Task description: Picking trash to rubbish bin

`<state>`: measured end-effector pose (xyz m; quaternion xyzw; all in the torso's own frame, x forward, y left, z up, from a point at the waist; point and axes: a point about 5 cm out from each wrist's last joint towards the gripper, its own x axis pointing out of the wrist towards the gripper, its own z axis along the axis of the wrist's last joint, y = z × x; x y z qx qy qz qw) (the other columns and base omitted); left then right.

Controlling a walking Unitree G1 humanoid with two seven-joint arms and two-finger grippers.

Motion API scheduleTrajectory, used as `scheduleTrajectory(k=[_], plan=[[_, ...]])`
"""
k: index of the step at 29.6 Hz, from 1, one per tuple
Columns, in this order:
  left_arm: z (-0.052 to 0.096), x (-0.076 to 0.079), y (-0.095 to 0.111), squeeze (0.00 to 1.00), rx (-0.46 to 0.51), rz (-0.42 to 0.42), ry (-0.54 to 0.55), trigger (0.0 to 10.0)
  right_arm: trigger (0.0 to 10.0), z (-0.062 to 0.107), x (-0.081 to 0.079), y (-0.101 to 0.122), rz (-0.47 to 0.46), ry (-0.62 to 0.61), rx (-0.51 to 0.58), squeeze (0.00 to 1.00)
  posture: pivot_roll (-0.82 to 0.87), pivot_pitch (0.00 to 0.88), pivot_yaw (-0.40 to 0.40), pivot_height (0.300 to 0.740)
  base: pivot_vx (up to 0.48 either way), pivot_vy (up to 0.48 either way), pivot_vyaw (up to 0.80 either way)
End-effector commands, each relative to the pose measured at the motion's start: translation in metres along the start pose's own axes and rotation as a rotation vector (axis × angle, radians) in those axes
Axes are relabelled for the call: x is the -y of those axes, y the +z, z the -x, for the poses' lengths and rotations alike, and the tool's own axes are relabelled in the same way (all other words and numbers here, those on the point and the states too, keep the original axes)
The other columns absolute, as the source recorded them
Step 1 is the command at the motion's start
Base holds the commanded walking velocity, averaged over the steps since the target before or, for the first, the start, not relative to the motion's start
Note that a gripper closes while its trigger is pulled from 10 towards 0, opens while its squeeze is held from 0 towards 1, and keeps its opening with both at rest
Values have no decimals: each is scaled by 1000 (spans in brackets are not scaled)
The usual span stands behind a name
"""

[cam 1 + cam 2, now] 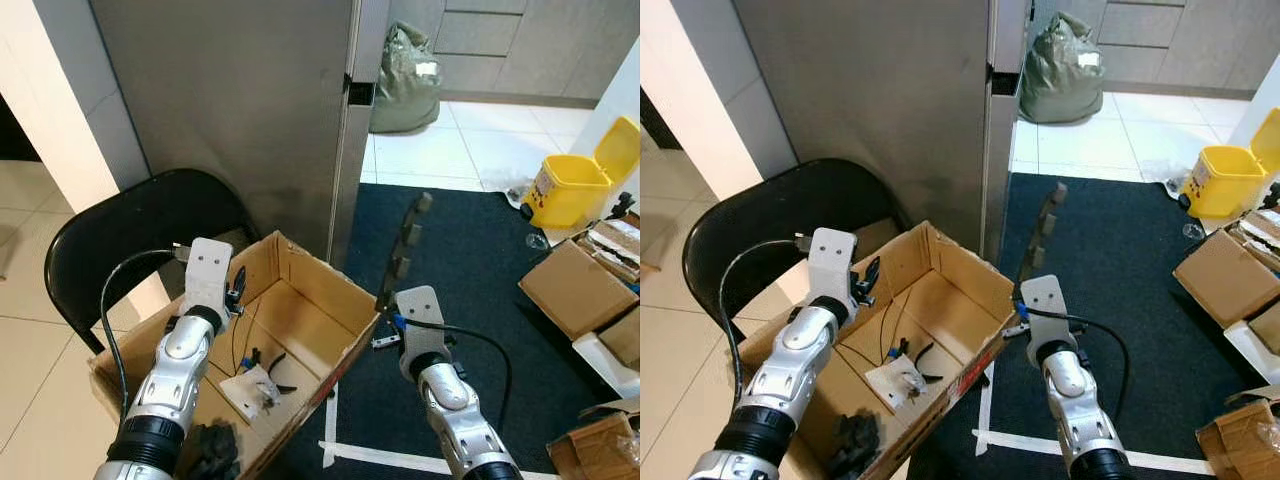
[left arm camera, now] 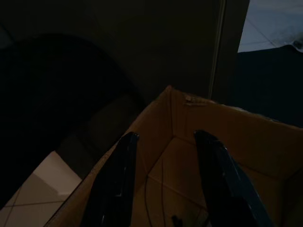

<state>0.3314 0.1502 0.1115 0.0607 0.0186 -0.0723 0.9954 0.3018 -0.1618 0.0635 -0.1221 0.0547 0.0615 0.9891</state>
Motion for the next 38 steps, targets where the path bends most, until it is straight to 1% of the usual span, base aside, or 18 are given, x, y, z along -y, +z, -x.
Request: scheduleTrajectory(k=[1, 27, 30, 38], plan=[[3, -2, -5, 0, -17, -8, 7, 10000, 10000, 0, -4, -2, 13, 18, -5, 0, -18, 83, 35, 740, 0, 0, 800], [4, -2, -6, 0, -23, -13, -1, 10000, 10000, -2, -2, -6, 28, 4, -17, 0, -15, 84, 43, 740, 0, 0, 800], [5, -2, -7, 0, -24, -13, -4, 10000, 10000, -1, -2, -6, -3, -3, -18, 0, -14, 81, 44, 740, 0, 0, 190], [6, -2, -8, 0, -31, -13, -11, 10000, 10000, -2, -4, -6, -13, 6, -19, 0, -12, 76, 46, 740, 0, 0, 0]])
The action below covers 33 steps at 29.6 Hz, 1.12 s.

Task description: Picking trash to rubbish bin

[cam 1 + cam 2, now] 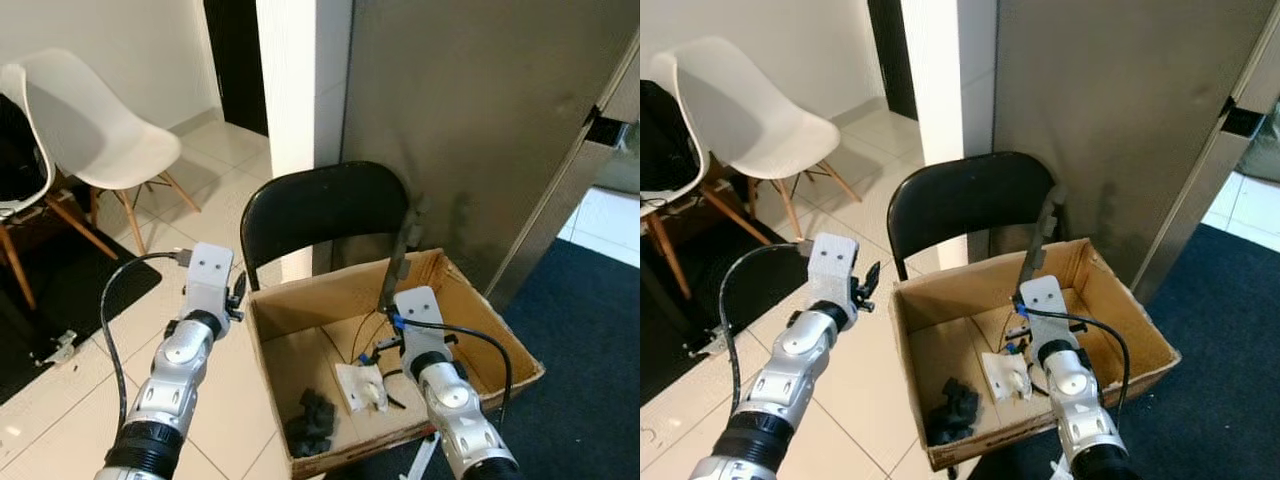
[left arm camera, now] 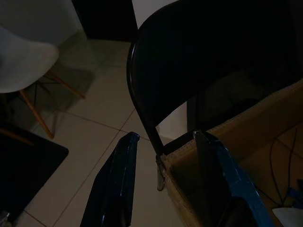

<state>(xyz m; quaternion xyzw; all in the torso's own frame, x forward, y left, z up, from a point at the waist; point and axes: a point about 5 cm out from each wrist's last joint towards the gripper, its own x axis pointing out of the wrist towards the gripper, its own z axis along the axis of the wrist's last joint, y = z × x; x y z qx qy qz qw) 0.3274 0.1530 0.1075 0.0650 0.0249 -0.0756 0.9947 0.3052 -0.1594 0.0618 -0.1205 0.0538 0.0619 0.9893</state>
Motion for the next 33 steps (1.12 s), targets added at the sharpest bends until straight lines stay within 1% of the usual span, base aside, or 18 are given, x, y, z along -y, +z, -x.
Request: scheduleTrajectory(k=[1, 2, 3, 6, 8, 10, 15, 18, 20, 21, 22, 25, 27, 31, 33], plan=[[2, 0, -4, 0, -26, -6, -13, 10000, 10000, 1, -3, -5, -8, 12, -20, 0, -12, 75, 47, 740, 0, 0, 0], [3, 4, -10, 0, -70, -1, -71, 10000, 10000, -2, -5, -2, -4, 34, 1, 0, -10, 74, 47, 740, 0, 0, 0], [3, 4, -10, 0, -70, -1, -71, 10000, 10000, -2, -5, -2, -4, 34, 1, 0, -10, 74, 47, 740, 0, 0, 0], [4, 8, -15, 0, -112, -15, -126, 10000, 10000, -9, -7, 3, -3, 59, 1, 0, -9, 78, 46, 740, 0, 0, 0], [4, 8, -17, 0, -126, -34, -137, 10000, 10000, -14, -7, 6, -5, 67, 4, 0, -8, 84, 44, 740, 0, 0, 0], [3, 6, -20, 0, -145, -67, -131, 10000, 10000, -24, -10, 9, 31, 96, -22, 0, -6, 92, 39, 740, 0, 0, 0], [2, 5, -20, 0, -152, -57, -136, 10000, 10000, -31, -13, 11, 58, 114, -52, 0, -3, 111, 30, 740, 0, 0, 0], [2, 6, -20, 0, -166, -64, -156, 10000, 10000, -35, -13, 12, 99, 132, -79, 0, 4, 143, 20, 740, 0, 0, 0], [6, 6, -24, 0, -190, -110, -187, 10000, 10000, -36, -10, 9, 129, 133, -106, 0, 14, 177, 12, 740, 0, 0, 0], [6, 6, -24, 0, -190, -110, -187, 10000, 10000, -36, -10, 9, 129, 133, -106, 0, 14, 177, 12, 740, 0, 0, 0], [8, 6, -26, 0, -197, -130, -200, 10000, 10000, -37, -9, 8, 137, 131, -115, 0, 16, 184, 11, 740, 0, 0, 0], [16, 7, -31, 0, -226, -156, -246, 10000, 10000, -36, -5, 3, 166, 134, -144, 0, 25, 221, 8, 740, 0, 0, 0], [16, 7, -31, 0, -226, -156, -246, 10000, 10000, -36, -5, 3, 166, 134, -144, 0, 25, 221, 8, 740, 0, 0, 0], [29, 20, -31, 0, -256, -178, -408, 10000, 10000, -34, 5, -4, 195, 63, -180, 0, 37, 258, 11, 740, 0, 0, 0], [31, 23, -30, 0, -261, -191, -440, 10000, 10000, -35, 7, -3, 197, 48, -182, 0, 36, 259, 14, 740, 0, 0, 0]])
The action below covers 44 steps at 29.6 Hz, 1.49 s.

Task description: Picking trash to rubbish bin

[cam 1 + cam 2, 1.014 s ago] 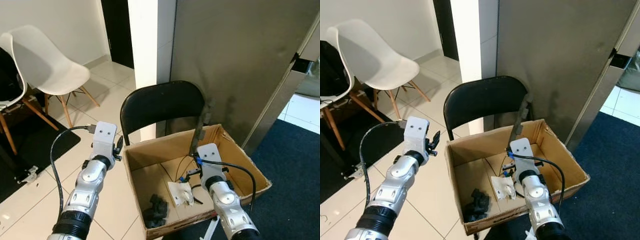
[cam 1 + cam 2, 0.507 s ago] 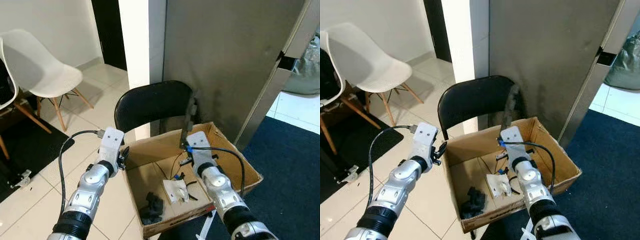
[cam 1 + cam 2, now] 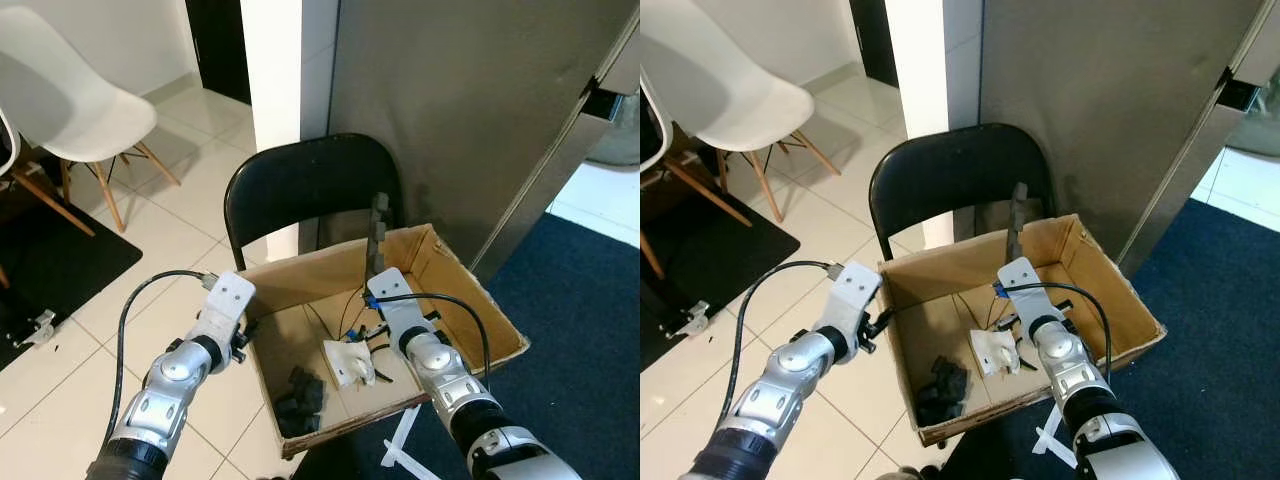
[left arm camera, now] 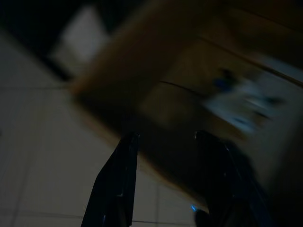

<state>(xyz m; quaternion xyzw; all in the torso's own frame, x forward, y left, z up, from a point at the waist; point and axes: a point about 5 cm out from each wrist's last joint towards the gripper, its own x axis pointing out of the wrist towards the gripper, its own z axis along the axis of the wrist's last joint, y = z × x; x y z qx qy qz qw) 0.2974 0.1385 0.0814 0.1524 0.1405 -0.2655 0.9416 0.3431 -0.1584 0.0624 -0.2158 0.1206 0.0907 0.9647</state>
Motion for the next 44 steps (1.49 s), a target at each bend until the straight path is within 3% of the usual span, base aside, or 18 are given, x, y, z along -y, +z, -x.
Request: scheduleTrajectory(k=[1, 9, 13, 19, 20, 21, 22, 25, 26, 27, 30, 32, 33, 34, 35, 40, 44], plan=[[3, 4, -6, 0, -37, -14, -41, 10000, 10000, 1, 1, -8, 4, -15, -44, 0, 36, 259, 14, 740, 0, 0, 0], [4, 4, 3, 0, -31, -56, -92, 10000, 10000, 0, 6, -5, -8, -43, -35, 0, 41, 256, 25, 740, 0, 0, 0], [4, -5, 6, 0, -40, -67, -45, 10000, 10000, 1, 9, -8, -33, -58, -36, 0, 43, 248, 34, 740, 0, 0, 0], [5, -7, 6, 0, -48, -72, -46, 10000, 10000, 3, 9, -12, -62, -60, -44, 0, 46, 242, 41, 740, 0, 0, 0], [5, -7, 6, 0, -49, -71, -47, 10000, 10000, 3, 8, -13, -87, -58, -46, 675, 47, 240, 43, 740, 0, 0, 0], [5, -7, 7, 0, -49, -71, -48, 10000, 10000, 3, 8, -14, -104, -57, -48, 675, 47, 240, 43, 740, 0, 0, 0], [5, -6, 7, 0, -49, -72, -50, 10000, 10000, 3, 8, -14, -124, -55, -45, 1000, 48, 236, 48, 740, 0, 0, 0], [4, -6, 8, 0, -48, -72, -52, 10000, 10000, 3, 9, -12, -94, -71, -37, 1000, 48, 232, 52, 740, 0, 0, 0], [4, -6, 8, 0, -45, -77, -49, 10000, 10000, 3, 9, -11, -90, -72, -31, 384, 47, 229, 55, 740, 0, 0, 0], [3, -6, 10, 0, -30, -78, -36, 10000, 10000, 2, 9, -9, -92, -80, -22, 0, 49, 221, 58, 740, 0, 0, 0], [1, -11, 16, 0, 8, -71, 42, 10000, 10000, 1, 13, -3, -102, -110, 11, 0, 49, 214, 59, 740, 0, 0, 0], [0, -21, 23, 0, 71, 8, 170, 10000, 10000, 2, 19, 4, -150, -155, 73, 0, 48, 197, 60, 740, 0, 0, 0], [3, -32, 29, 0, 146, 93, 306, 10000, 10000, 5, 23, 9, -226, -180, 133, 0, 48, 194, 60, 740, 0, 0, 0], [3, -32, 29, 0, 146, 93, 306, 10000, 10000, 5, 23, 9, -226, -180, 133, 0, 48, 194, 60, 740, 0, 0, 0], [8, -39, 30, 0, 183, 191, 397, 10000, 10000, 10, 27, 12, -309, -209, 189, 0, 42, 184, 59, 740, 0, 0, 0], [15, -41, 22, 0, 177, 218, 435, 10000, 10000, 25, 30, 8, -394, -237, 265, 0, 30, 160, 63, 740, 0, 0, 0], [17, -41, 19, 0, 182, 251, 469, 10000, 10000, 34, 19, -2, -401, -190, 275, 0, 16, 135, 68, 740, 0, 0, 0]])
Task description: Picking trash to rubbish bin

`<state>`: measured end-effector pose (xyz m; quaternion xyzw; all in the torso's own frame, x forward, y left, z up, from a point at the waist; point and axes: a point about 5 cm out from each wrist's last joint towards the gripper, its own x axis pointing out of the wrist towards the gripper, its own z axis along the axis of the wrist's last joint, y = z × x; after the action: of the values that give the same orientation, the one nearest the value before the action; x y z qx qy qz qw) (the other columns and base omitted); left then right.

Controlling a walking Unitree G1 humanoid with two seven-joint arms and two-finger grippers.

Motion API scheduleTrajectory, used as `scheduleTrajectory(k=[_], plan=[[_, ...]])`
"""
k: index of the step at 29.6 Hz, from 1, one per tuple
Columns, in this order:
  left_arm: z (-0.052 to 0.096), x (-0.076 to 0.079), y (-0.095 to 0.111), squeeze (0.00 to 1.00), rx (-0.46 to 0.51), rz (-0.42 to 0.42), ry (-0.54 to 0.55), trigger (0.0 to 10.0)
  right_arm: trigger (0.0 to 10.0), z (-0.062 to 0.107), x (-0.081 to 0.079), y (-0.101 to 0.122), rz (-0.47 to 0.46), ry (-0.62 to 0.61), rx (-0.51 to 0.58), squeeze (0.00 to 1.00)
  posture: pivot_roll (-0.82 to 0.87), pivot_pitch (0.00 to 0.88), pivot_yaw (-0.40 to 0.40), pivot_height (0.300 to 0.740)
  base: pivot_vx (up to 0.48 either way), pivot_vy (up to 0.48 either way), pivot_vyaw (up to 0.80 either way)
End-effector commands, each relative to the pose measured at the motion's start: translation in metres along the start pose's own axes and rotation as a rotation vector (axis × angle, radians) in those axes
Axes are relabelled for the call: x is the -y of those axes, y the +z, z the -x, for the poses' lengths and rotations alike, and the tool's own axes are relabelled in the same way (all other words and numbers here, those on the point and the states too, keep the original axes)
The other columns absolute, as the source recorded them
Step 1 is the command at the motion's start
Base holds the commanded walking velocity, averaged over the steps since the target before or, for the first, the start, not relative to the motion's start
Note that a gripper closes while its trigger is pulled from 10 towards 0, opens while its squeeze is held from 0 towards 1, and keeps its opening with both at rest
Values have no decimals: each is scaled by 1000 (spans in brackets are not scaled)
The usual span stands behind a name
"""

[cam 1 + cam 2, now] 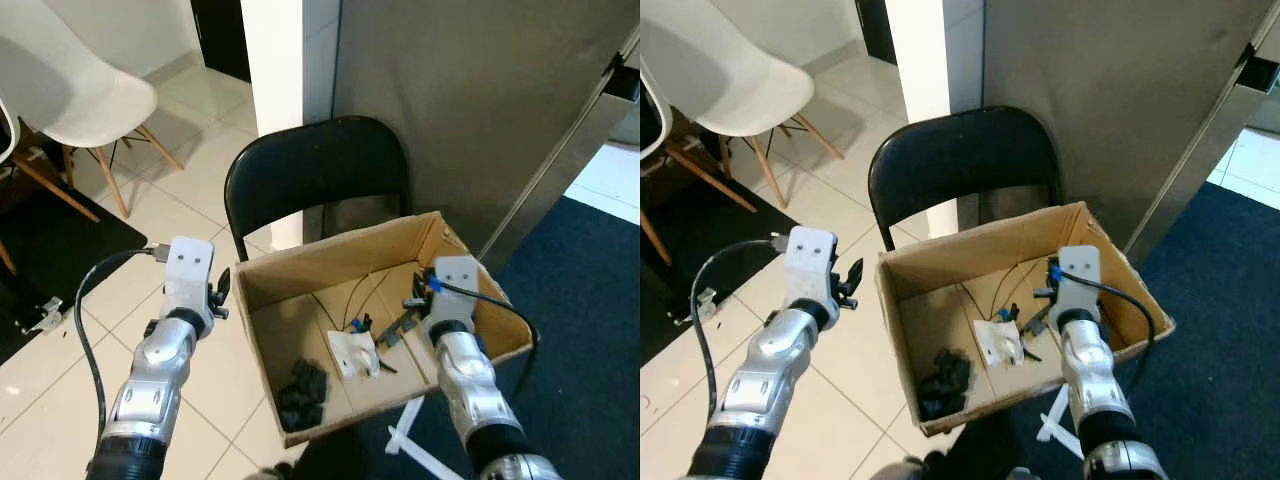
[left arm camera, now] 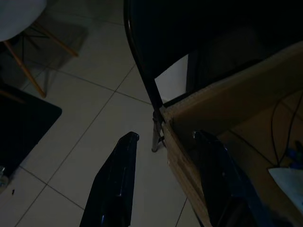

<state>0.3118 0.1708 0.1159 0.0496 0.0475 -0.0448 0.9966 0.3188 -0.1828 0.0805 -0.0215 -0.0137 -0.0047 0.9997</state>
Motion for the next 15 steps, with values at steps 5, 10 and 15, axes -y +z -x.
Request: scheduleTrajectory(k=[5, 10, 15], plan=[[-1, 1, -2, 0, 10, 42, 43, 10000, 10000, 6, -2, -3, -18, 11, 3, 0, 10, 122, 62, 740, 0, 0, 0], [-3, 1, -1, 0, 12, 55, 48, 10000, 10000, 7, -4, 0, -42, 18, 2, 0, 2, 113, 63, 740, 0, 0, 0], [-4, 3, 0, 0, 16, 55, 37, 10000, 10000, 8, -8, -1, -36, 36, -5, 0, 1, 108, 59, 740, -205, 0, 0]])
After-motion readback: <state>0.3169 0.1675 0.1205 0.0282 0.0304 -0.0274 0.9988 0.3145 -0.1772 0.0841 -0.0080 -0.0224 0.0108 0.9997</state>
